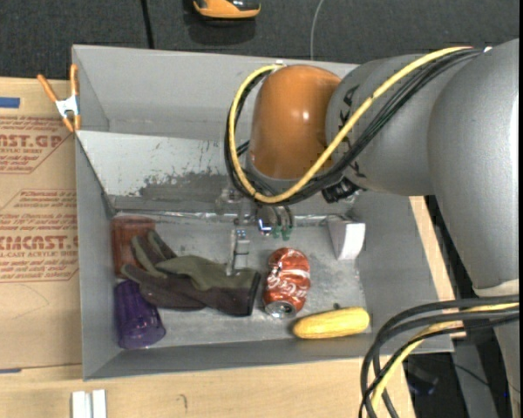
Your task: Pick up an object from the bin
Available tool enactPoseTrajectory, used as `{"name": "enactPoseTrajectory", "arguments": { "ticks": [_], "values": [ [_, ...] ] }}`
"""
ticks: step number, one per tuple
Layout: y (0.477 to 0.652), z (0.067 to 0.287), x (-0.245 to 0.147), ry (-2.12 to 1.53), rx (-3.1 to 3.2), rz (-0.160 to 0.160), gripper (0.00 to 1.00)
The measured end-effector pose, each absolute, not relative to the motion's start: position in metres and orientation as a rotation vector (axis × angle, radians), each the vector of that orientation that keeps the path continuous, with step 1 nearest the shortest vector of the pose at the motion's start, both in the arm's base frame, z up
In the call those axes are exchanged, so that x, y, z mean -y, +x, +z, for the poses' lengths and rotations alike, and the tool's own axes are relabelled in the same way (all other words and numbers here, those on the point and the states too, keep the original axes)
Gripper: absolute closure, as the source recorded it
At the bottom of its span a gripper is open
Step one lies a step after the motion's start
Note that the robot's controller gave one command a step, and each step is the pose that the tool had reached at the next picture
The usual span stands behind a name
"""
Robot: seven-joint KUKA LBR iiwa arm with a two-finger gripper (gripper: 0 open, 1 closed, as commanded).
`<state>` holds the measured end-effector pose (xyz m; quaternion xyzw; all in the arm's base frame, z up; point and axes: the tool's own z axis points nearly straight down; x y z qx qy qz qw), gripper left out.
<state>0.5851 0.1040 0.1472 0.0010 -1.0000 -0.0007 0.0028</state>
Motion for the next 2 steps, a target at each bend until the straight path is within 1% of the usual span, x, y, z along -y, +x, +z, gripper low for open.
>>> {"name": "enactPoseTrajectory", "arguments": {
  "ticks": [1,2],
  "values": [
    [0.587,0.152,-0.104,0.002,3.143,-0.003,0.00],
    [0.544,0.115,-0.085,0.121,3.145,-0.001,0.00]
  ]
}}
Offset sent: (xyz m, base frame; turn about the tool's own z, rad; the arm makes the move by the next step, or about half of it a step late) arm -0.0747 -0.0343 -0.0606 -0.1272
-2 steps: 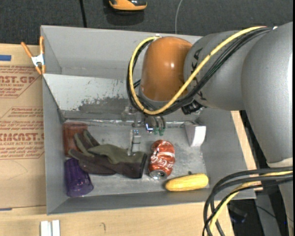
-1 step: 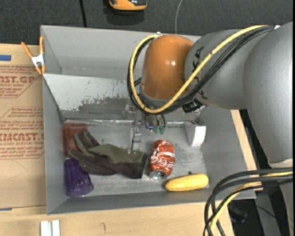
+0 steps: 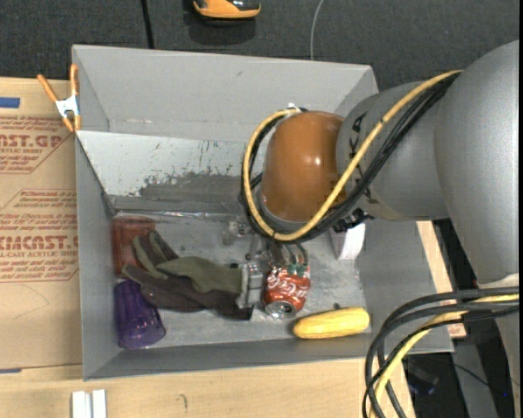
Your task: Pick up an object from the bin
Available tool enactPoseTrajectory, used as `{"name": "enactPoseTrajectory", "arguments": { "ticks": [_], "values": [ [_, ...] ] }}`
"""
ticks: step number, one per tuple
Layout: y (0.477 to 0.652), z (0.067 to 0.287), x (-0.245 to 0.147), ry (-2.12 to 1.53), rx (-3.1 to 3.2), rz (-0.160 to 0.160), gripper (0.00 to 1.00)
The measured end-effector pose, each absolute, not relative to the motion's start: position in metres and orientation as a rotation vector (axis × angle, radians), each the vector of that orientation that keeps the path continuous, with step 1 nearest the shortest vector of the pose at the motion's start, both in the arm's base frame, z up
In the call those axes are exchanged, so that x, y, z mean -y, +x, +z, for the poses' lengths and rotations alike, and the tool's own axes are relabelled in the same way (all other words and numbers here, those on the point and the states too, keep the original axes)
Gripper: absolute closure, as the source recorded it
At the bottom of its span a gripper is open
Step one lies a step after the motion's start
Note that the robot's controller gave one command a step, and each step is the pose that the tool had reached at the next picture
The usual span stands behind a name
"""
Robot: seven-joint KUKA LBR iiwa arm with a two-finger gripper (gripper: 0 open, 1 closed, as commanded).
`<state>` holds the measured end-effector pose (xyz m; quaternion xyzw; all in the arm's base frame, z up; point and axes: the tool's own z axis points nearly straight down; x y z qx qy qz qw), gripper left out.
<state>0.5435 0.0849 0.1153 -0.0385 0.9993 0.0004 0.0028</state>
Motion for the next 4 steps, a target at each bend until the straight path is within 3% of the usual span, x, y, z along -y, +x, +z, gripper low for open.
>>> {"name": "enactPoseTrajectory", "arguments": {
  "ticks": [1,2,3,4],
  "values": [
    [0.524,0.087,-0.086,-0.204,-3.140,-0.001,0.00],
    [0.518,0.070,-0.069,-0.173,-3.139,0.003,1.00],
    [0.518,0.070,-0.069,-0.173,-3.139,0.003,1.00],
    [0.534,0.217,-0.042,-0.183,-3.134,0.000,1.00]
  ]
}}
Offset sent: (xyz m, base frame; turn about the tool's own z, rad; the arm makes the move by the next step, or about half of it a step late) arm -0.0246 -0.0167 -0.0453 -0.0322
